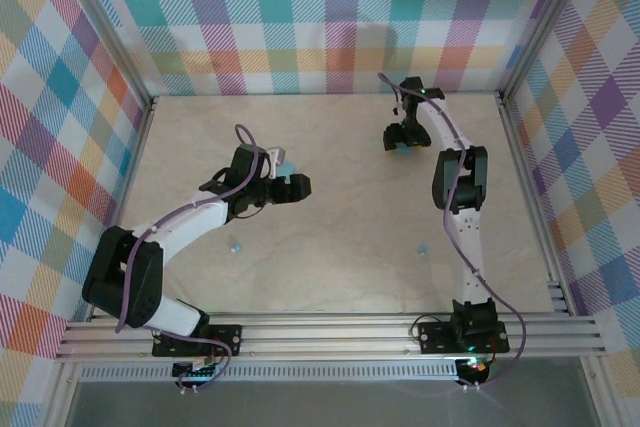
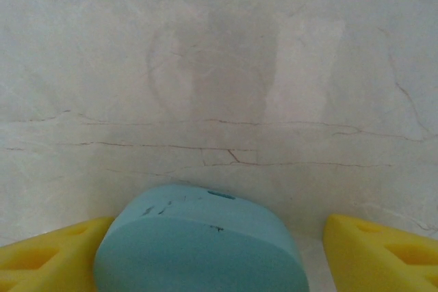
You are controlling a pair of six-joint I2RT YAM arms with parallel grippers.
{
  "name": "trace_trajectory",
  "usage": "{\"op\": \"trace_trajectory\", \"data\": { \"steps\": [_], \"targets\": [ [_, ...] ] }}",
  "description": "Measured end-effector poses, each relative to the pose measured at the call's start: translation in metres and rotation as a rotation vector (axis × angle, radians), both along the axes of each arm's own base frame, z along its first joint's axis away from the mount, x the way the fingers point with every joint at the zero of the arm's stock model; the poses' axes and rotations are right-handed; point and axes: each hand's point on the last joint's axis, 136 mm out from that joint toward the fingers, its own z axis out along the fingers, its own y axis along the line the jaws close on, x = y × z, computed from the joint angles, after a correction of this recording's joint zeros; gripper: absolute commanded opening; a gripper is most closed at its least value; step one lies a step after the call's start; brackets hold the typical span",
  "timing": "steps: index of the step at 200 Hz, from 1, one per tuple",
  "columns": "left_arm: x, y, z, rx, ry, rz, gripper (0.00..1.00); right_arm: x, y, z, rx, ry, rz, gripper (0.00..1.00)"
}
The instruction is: Insert the wireless bluetooth earbuds into the charging case
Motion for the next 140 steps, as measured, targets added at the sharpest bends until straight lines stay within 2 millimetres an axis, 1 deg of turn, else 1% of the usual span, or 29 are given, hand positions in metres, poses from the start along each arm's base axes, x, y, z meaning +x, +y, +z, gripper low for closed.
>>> {"op": "trace_trajectory", "data": {
  "steps": [19,55,69,95,112,123,140],
  "targets": [
    [0.0,0.0,0.004,-0.004,-0.009,0.0,0.89,-0.001,0.001,-0.001,0.002,0.002,0.014,0.72],
    [-0.002,0.002,0.011,-0.007,-0.022,0.003,0.88,-0.001,-0.001,-0.001,-0.001,0.001,0.025,0.6],
    [-0.004,0.003,0.014,-0.006,-0.027,0.0,0.86,0.0,-0.001,-0.001,0.0,-0.001,0.031,0.59],
    [-0.009,0.005,0.023,-0.004,-0.059,-0.015,0.86,-0.002,0.001,0.0,0.001,-0.006,0.042,0.57],
    [-0.014,0.007,0.028,-0.002,-0.081,-0.024,0.87,-0.008,0.008,0.001,0.015,0.0,0.055,0.57],
    [-0.019,0.009,0.032,0.002,-0.093,-0.032,0.86,-0.014,0.016,0.001,0.03,0.005,0.07,0.56],
    [-0.024,0.012,0.037,0.003,-0.115,-0.04,0.86,-0.028,0.033,0.001,0.044,0.016,0.1,0.56]
  ]
}}
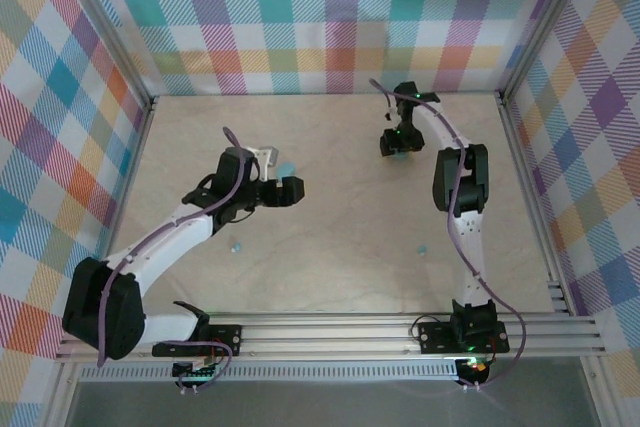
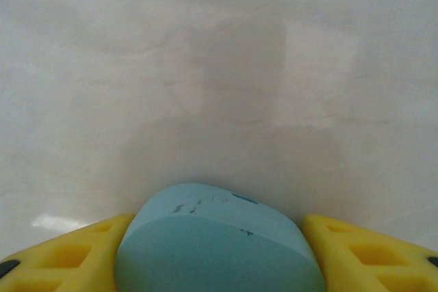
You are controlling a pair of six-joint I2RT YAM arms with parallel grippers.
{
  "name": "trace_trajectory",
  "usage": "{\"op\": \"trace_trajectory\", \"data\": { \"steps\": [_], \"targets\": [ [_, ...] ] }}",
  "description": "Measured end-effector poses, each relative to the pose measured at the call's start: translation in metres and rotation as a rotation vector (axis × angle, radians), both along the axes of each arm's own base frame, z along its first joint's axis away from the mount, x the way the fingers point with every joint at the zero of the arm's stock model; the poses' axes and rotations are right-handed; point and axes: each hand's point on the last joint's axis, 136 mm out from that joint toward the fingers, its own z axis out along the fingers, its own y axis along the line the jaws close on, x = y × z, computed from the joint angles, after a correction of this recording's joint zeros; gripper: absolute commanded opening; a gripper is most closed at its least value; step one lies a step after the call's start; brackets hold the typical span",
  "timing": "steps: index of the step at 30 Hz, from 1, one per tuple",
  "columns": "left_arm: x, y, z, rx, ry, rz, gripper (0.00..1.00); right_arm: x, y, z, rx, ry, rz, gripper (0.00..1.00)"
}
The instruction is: Insert the wireless bluetooth earbuds into the charging case
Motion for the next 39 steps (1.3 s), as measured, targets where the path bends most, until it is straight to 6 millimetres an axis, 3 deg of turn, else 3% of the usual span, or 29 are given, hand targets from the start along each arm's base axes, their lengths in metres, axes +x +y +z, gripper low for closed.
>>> {"op": "trace_trajectory", "data": {
  "steps": [5,10,16,21,28,36,39],
  "targets": [
    [-0.014,0.006,-0.003,0.005,-0.013,-0.013,0.86,-0.05,0.055,0.0,0.025,0.048,0.096,0.56],
    [-0.034,0.015,-0.01,0.014,-0.027,-0.028,0.86,-0.127,0.118,-0.002,0.03,0.091,0.26,0.56],
    [-0.048,0.023,-0.008,0.016,-0.057,-0.029,0.86,-0.188,0.161,-0.005,0.0,0.067,0.4,0.64],
    [-0.052,0.028,-0.013,0.028,-0.06,-0.014,0.87,-0.196,0.169,-0.006,-0.018,0.043,0.412,0.71],
    [-0.053,0.033,-0.021,0.048,-0.055,0.005,0.89,-0.201,0.165,-0.001,-0.016,0.053,0.293,0.71],
    [-0.046,0.031,-0.019,0.062,-0.143,-0.025,0.92,-0.216,0.157,0.04,0.07,0.008,0.089,0.74],
    [-0.046,0.028,-0.015,0.078,-0.194,-0.069,0.93,-0.214,0.159,0.043,0.079,0.008,0.051,0.76]
  ]
}}
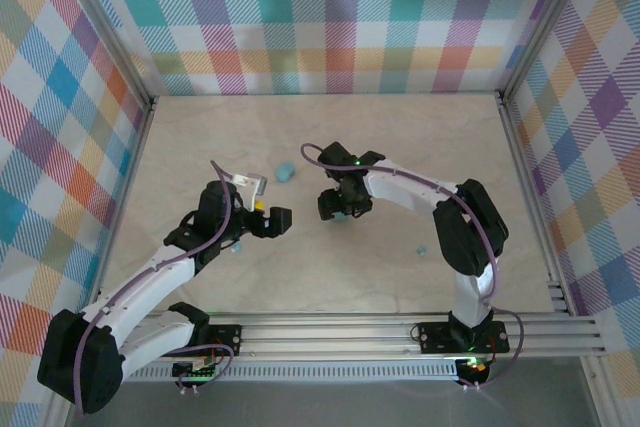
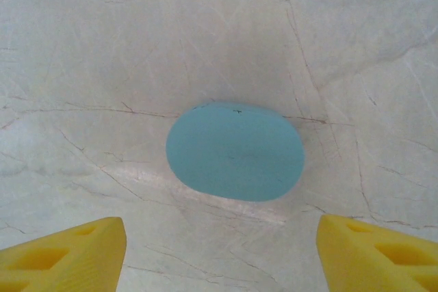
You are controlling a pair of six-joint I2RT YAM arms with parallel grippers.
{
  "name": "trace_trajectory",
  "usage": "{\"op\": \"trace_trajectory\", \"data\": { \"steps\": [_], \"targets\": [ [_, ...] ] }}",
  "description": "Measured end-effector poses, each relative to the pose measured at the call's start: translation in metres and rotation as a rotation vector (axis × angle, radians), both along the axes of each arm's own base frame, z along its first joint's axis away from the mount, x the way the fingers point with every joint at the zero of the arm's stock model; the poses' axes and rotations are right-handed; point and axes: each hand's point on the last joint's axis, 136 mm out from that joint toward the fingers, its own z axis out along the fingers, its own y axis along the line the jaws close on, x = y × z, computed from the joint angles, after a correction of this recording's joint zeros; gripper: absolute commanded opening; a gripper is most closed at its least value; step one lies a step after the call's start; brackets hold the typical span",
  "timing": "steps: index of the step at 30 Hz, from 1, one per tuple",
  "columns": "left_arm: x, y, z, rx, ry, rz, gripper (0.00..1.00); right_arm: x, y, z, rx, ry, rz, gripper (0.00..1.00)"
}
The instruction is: Insert the wireless bluetooth earbuds into the charging case
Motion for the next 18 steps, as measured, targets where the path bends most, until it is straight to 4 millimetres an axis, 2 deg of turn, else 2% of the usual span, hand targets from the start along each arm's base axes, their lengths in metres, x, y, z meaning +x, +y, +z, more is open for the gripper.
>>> {"op": "trace_trajectory", "data": {
  "steps": [4,9,14,18],
  "targets": [
    [0.003,-0.003,0.011,-0.003,-0.064,-0.025,0.93,0.006,-0.003,-0.004,-0.031,0.006,-0.074,0.79],
    [0.004,-0.004,0.021,-0.007,-0.117,-0.035,0.94,0.007,-0.006,-0.025,-0.076,0.038,-0.125,0.81],
    [0.003,-0.003,0.022,-0.004,-0.132,-0.04,0.95,0.013,-0.001,-0.044,-0.103,0.065,-0.127,0.82],
    [0.002,-0.003,0.021,-0.002,-0.131,-0.044,0.95,0.015,0.001,-0.046,-0.105,0.067,-0.126,0.82]
  ]
}}
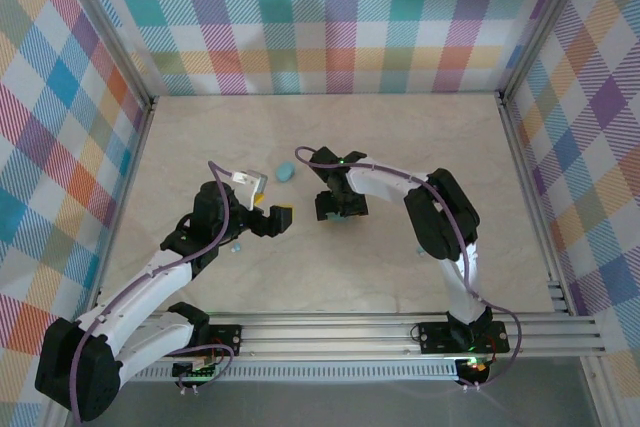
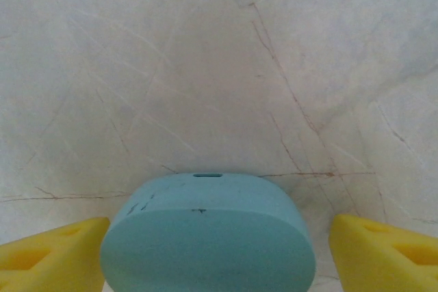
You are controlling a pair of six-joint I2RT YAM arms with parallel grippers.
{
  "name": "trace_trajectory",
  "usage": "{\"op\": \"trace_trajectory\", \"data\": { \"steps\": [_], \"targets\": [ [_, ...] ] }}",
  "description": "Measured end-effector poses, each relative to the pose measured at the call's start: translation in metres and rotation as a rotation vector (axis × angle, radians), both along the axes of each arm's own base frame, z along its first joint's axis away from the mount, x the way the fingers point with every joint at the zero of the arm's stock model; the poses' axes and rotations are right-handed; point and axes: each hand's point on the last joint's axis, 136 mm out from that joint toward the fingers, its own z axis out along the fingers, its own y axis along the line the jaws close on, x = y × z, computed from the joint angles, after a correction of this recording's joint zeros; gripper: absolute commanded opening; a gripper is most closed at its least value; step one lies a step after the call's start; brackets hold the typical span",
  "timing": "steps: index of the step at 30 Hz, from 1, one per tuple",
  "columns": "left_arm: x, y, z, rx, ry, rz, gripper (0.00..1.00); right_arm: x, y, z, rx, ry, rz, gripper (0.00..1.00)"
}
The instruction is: Insert the wireless bluetooth earbuds into the charging case
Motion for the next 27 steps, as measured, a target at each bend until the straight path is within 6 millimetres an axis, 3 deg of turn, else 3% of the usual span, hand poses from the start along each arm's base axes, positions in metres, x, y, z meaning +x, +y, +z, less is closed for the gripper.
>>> {"op": "trace_trajectory", "data": {
  "steps": [7,19,23,27],
  "targets": [
    [0.001,0.0,-0.005,0.007,0.014,0.0,0.96,0.013,0.011,-0.003,-0.002,-0.007,0.012,0.71],
    [0.002,0.002,-0.007,0.003,-0.015,0.013,1.0,0.008,0.009,0.0,-0.03,0.032,0.077,0.57],
    [-0.003,0.003,-0.003,-0.032,-0.073,0.012,1.0,0.007,0.011,0.008,-0.008,0.052,0.093,0.57],
    [0.002,0.001,0.003,-0.063,-0.066,0.025,0.96,0.008,0.014,0.033,0.06,0.05,0.088,0.56]
  ]
}}
